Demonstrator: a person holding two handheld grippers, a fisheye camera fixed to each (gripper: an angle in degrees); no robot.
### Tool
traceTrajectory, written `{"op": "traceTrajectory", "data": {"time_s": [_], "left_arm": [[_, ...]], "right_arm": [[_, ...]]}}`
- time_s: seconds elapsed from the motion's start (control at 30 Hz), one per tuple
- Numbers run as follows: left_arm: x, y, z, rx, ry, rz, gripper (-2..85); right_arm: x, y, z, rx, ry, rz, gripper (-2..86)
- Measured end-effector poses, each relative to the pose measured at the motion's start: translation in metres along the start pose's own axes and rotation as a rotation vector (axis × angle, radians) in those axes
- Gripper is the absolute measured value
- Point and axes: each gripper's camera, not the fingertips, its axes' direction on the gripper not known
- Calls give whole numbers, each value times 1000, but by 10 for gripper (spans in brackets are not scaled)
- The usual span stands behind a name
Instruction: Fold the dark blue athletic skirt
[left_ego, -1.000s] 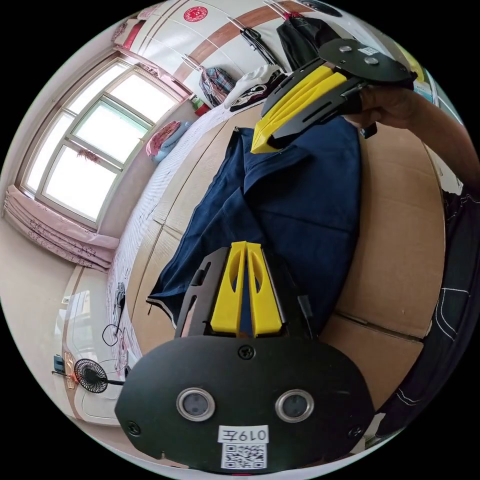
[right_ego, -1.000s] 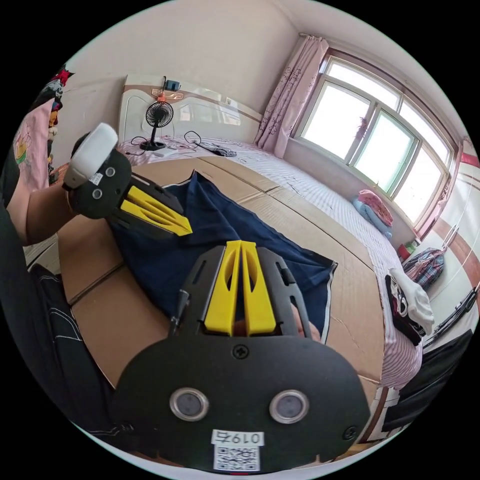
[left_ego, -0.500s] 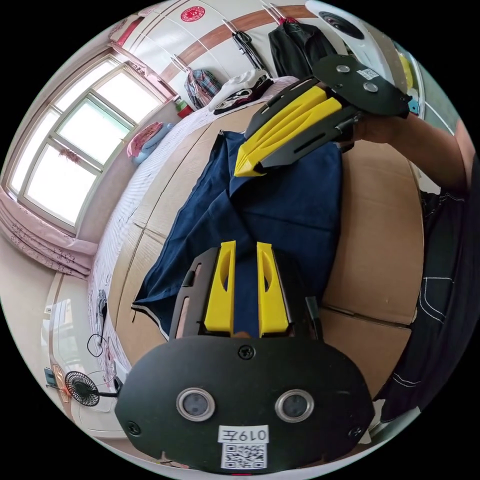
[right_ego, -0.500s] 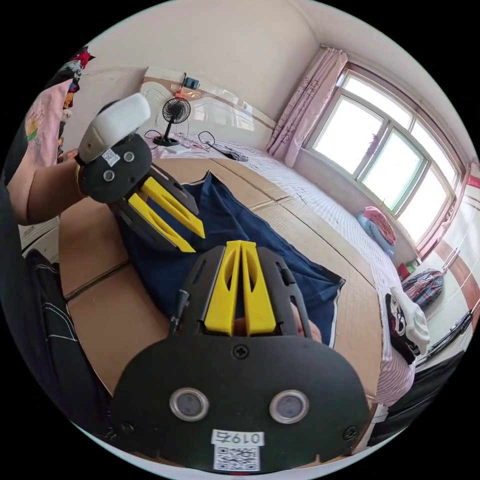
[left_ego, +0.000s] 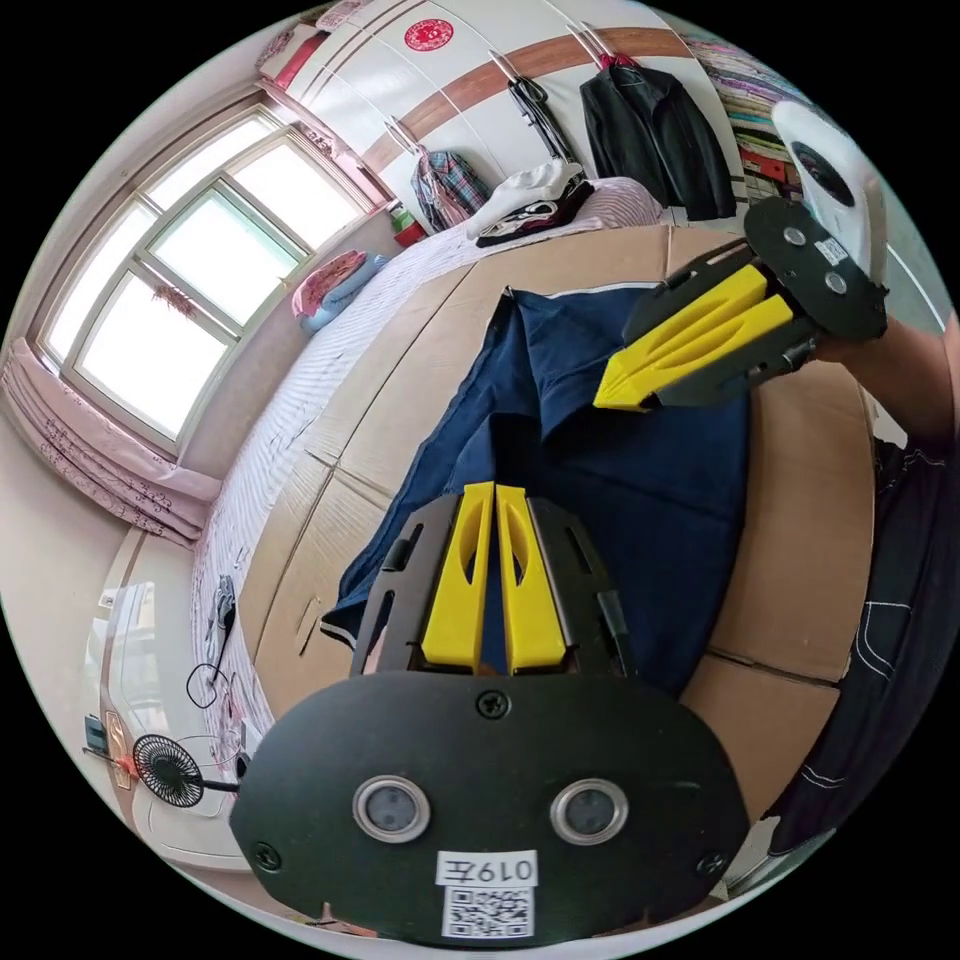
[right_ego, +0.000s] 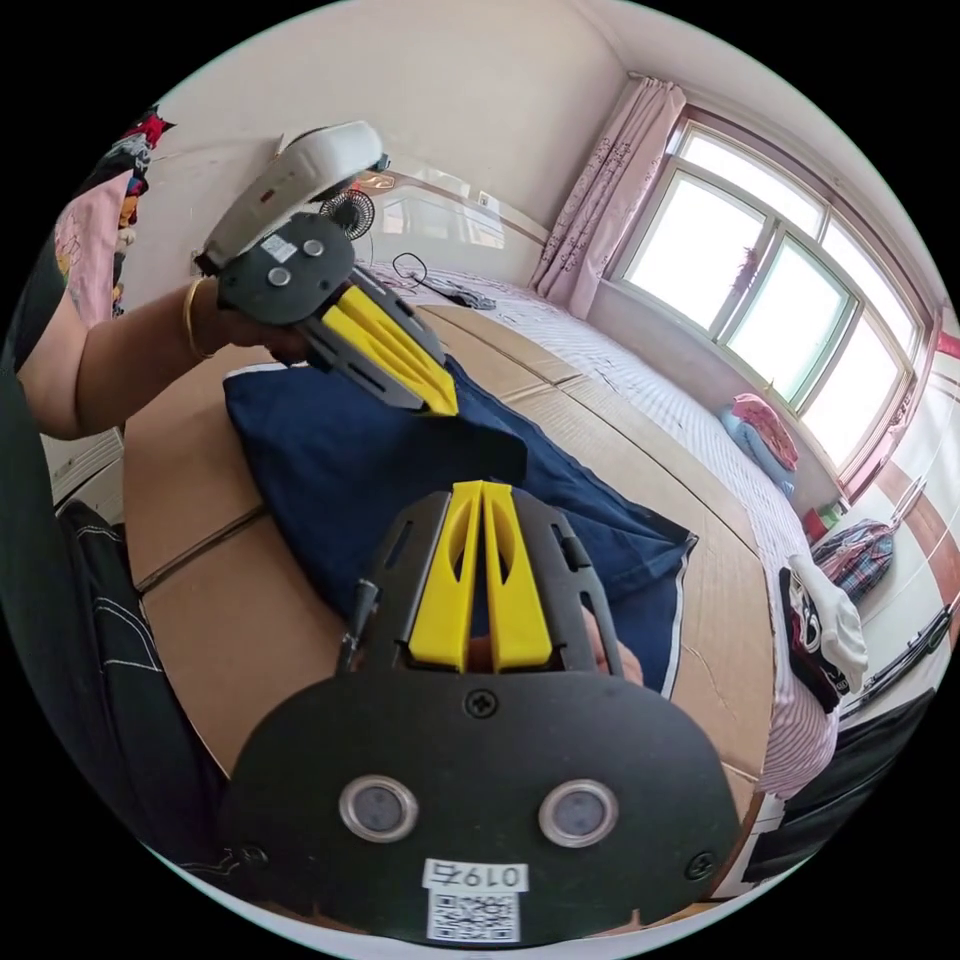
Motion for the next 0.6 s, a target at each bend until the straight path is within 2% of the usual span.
{"op": "traceTrajectory", "data": {"time_s": [0.23, 0.43, 0.6], "left_arm": [[-81, -23, 22, 62, 82, 24, 6], [-127, -21, 49, 68, 144, 63, 7], [-153, -7, 62, 68, 147, 91, 7]], "right_arm": [[27, -32, 23, 43, 79, -60, 32], [87, -80, 105, -77, 34, -93, 74], [125, -94, 143, -78, -133, -1, 32]]}}
